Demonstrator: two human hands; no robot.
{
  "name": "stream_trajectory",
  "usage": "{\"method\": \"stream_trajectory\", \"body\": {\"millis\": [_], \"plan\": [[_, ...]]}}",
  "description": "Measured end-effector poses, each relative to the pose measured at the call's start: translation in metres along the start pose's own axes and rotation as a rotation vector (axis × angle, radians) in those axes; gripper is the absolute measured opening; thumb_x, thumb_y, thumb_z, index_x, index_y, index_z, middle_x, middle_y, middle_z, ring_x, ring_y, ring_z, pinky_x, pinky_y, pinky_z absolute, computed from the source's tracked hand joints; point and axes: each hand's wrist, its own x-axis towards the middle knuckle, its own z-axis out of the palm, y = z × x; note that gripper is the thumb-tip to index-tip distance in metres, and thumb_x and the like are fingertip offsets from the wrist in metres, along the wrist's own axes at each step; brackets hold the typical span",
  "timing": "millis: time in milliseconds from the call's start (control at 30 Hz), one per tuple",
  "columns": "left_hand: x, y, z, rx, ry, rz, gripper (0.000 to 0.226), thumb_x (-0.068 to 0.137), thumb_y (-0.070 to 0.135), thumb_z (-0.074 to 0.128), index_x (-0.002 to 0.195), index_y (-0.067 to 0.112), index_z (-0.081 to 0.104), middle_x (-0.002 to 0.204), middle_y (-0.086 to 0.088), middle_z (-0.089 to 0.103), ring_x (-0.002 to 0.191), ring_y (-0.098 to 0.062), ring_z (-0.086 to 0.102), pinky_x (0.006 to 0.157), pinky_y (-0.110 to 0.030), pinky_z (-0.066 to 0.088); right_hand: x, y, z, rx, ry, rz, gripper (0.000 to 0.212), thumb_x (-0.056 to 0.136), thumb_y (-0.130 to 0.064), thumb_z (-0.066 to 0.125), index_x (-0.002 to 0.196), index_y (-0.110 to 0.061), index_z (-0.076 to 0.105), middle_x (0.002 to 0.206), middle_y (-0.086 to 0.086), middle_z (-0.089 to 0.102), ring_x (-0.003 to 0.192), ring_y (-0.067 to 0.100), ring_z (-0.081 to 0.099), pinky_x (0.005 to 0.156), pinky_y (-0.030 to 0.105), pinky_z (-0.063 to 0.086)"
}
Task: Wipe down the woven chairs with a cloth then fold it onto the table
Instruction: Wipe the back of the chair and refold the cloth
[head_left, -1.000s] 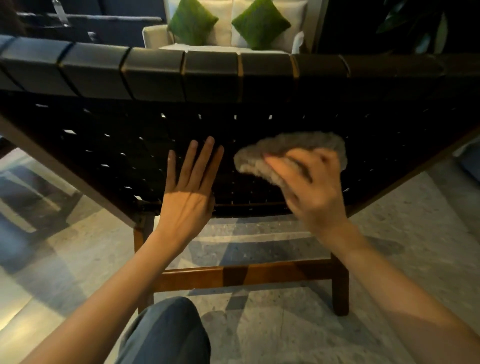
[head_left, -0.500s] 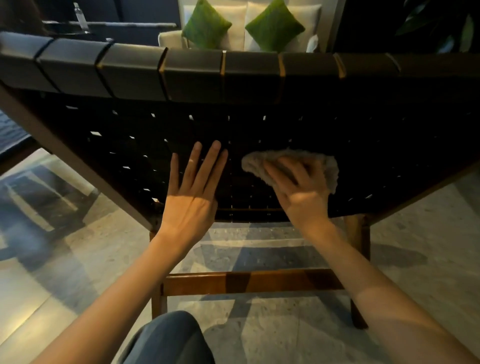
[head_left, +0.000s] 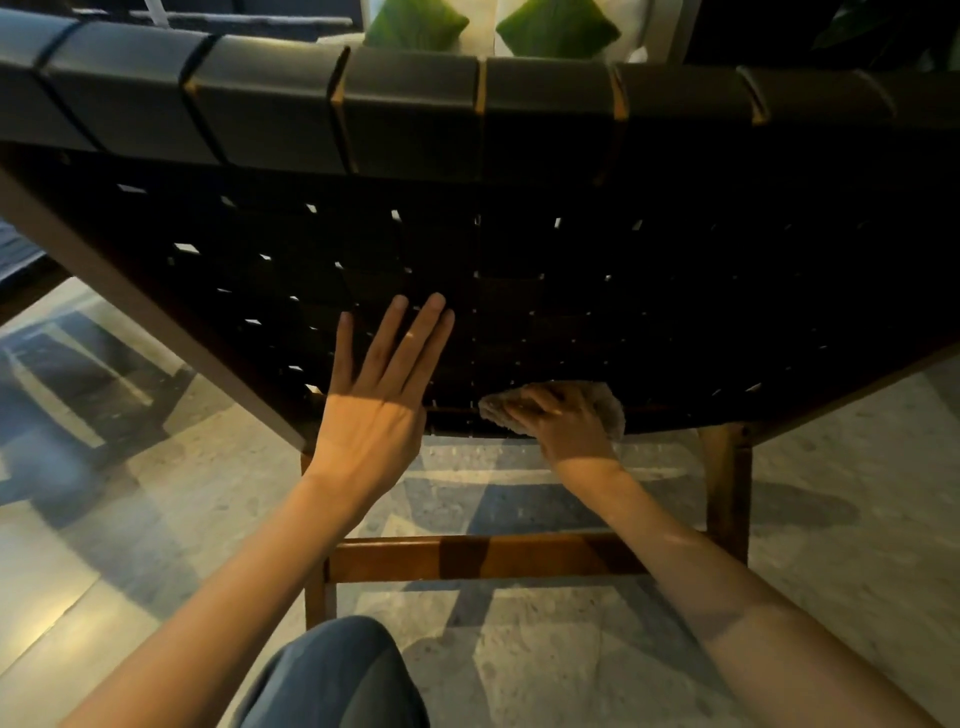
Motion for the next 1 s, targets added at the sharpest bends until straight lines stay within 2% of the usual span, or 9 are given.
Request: {"method": "stream_trajectory", "body": {"millis": [67, 100, 167, 233, 333, 467, 633, 800, 1000], "plan": [[-0.004, 0.000, -0.004, 0.012, -0.019, -0.013, 0.086, 0.081, 0.011, 0.063, 0.151, 0.013, 0.014, 0.158, -0.008, 0.006, 0.146, -0.029, 0.002, 0.115, -0.058, 0.008, 0.000, -0.005, -0.009, -0.037, -0.124, 0.007, 0.053, 0.088, -0.001, 0.044, 0.135, -0.024, 0.052, 0.138, 0.010, 0.047, 0.118, 0.039, 0.047, 0.094, 0.045, 0.044], [-0.006, -0.001, -0.005, 0.010, -0.025, -0.025, 0.087, 0.080, 0.011, 0.064, 0.151, 0.013, 0.014, 0.159, -0.008, 0.006, 0.146, -0.029, 0.001, 0.115, -0.058, 0.006, 0.000, -0.009, -0.017, -0.048, -0.071, -0.006, 0.047, 0.086, -0.004, 0.051, 0.129, -0.022, 0.058, 0.132, 0.012, 0.052, 0.114, 0.039, 0.050, 0.090, 0.045, 0.047], [-0.009, -0.006, -0.012, 0.003, -0.028, -0.060, 0.089, 0.079, 0.013, 0.067, 0.151, 0.014, 0.015, 0.159, -0.008, 0.003, 0.145, -0.028, -0.002, 0.115, -0.057, 0.004, -0.005, -0.022, -0.045, -0.037, 0.147, -0.056, 0.034, 0.073, -0.002, 0.063, 0.103, -0.016, 0.074, 0.105, 0.012, 0.068, 0.098, 0.040, 0.055, 0.065, 0.040, 0.058], [-0.010, -0.015, -0.018, 0.009, -0.025, -0.091, 0.090, 0.078, 0.015, 0.067, 0.151, 0.013, 0.015, 0.158, -0.008, 0.000, 0.145, -0.028, -0.005, 0.115, -0.056, 0.003, -0.011, -0.028, -0.070, 0.010, 0.399, -0.122, 0.035, 0.082, 0.000, 0.048, 0.100, -0.013, 0.075, 0.099, 0.011, 0.070, 0.097, 0.039, 0.054, 0.053, 0.036, 0.057], [-0.012, -0.026, -0.024, 0.010, -0.040, -0.121, 0.089, 0.079, 0.018, 0.065, 0.151, 0.012, 0.014, 0.158, -0.009, -0.001, 0.145, -0.029, -0.006, 0.115, -0.057, 0.004, 0.000, -0.032, -0.124, -0.051, 0.729, -0.239, 0.024, 0.093, -0.004, 0.058, 0.112, -0.011, 0.071, 0.100, 0.012, 0.068, 0.083, 0.035, 0.065, 0.066, 0.033, 0.050], [-0.013, -0.035, -0.028, -0.004, -0.041, -0.157, 0.089, 0.079, 0.017, 0.067, 0.151, 0.012, 0.015, 0.157, -0.007, -0.006, 0.144, -0.027, -0.009, 0.115, -0.054, -0.002, 0.026, -0.037, -0.172, -0.013, 0.994, -0.192, 0.027, 0.092, -0.010, 0.064, 0.118, -0.009, 0.066, 0.112, 0.008, 0.045, 0.092, 0.028, 0.044, 0.073, 0.032, 0.043], [-0.014, -0.042, -0.027, 0.017, -0.050, -0.155, 0.090, 0.080, 0.019, 0.068, 0.152, 0.015, 0.013, 0.158, -0.007, -0.005, 0.144, -0.027, -0.012, 0.115, -0.052, -0.006, 0.047, -0.045, -0.170, -0.126, 1.067, -0.055, 0.014, 0.090, -0.012, 0.065, 0.090, -0.016, 0.078, 0.093, 0.009, 0.071, 0.081, 0.033, 0.062, 0.068, 0.033, 0.049], [-0.013, -0.046, -0.020, 0.009, -0.021, -0.134, 0.088, 0.082, 0.017, 0.066, 0.152, 0.015, 0.013, 0.157, -0.008, -0.002, 0.144, -0.028, -0.005, 0.115, -0.056, 0.001, 0.058, -0.044, -0.141, -0.114, 1.111, -0.082, 0.026, 0.087, -0.012, 0.068, 0.112, -0.022, 0.071, 0.111, 0.003, 0.062, 0.087, 0.031, 0.050, 0.071, 0.038, 0.051], [-0.014, -0.050, -0.013, 0.020, 0.015, -0.101, 0.086, 0.081, 0.010, 0.065, 0.151, 0.013, 0.015, 0.156, -0.009, 0.001, 0.144, -0.031, 0.002, 0.114, -0.057, 0.006, 0.048, -0.039, -0.057, -0.179, 0.729, -0.190, 0.037, 0.086, -0.010, 0.062, 0.121, -0.022, 0.066, 0.120, 0.002, 0.039, 0.093, 0.033, 0.040, 0.070, 0.040, 0.052]]}}
